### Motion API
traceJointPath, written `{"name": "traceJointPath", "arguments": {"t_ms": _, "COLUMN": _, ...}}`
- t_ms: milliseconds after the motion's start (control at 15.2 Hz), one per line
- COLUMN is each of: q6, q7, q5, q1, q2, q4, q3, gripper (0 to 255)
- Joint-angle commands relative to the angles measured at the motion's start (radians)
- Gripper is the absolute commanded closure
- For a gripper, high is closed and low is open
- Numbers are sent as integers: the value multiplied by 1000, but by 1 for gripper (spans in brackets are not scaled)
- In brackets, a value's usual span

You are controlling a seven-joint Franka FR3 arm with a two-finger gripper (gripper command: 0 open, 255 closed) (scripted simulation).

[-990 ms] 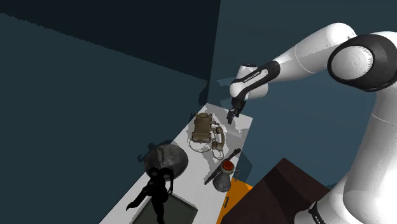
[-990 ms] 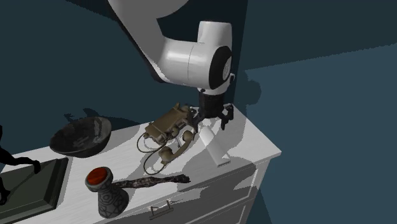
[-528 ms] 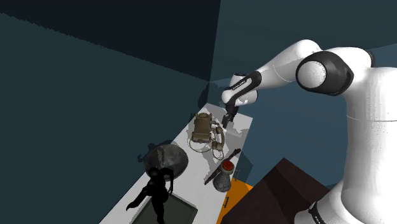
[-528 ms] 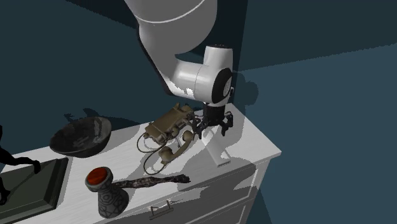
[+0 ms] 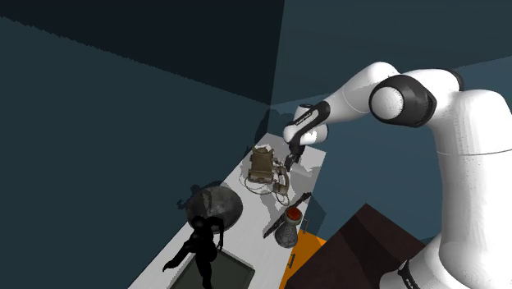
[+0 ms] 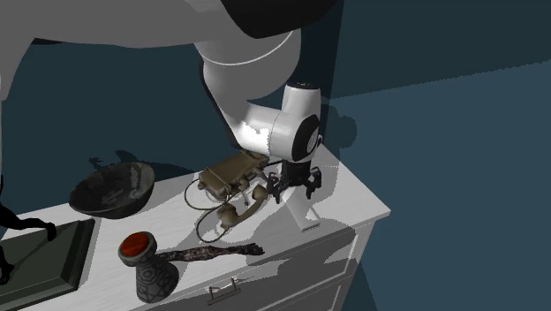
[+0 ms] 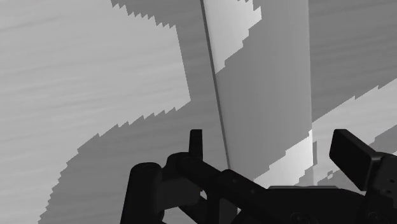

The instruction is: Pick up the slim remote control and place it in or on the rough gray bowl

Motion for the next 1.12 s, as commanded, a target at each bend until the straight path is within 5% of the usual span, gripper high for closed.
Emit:
{"name": "traceJointPath", "arguments": {"t_ms": 0, "q6": 3, "q7": -1, "q5": 1, "q1": 0, "q2": 3, "q4": 1, "q3": 1, "gripper": 0}}
{"name": "traceJointPath", "arguments": {"t_ms": 330, "q6": 3, "q7": -1, "q5": 1, "q1": 0, "q2": 3, "q4": 1, "q3": 1, "gripper": 0}}
{"name": "traceJointPath", "arguments": {"t_ms": 396, "q6": 3, "q7": -1, "q5": 1, "q1": 0, "q2": 3, "q4": 1, "q3": 1, "gripper": 255}}
{"name": "traceJointPath", "arguments": {"t_ms": 1056, "q6": -5, "q7": 1, "q5": -1, "q1": 1, "q2": -8, "q4": -2, "q3": -1, "gripper": 255}}
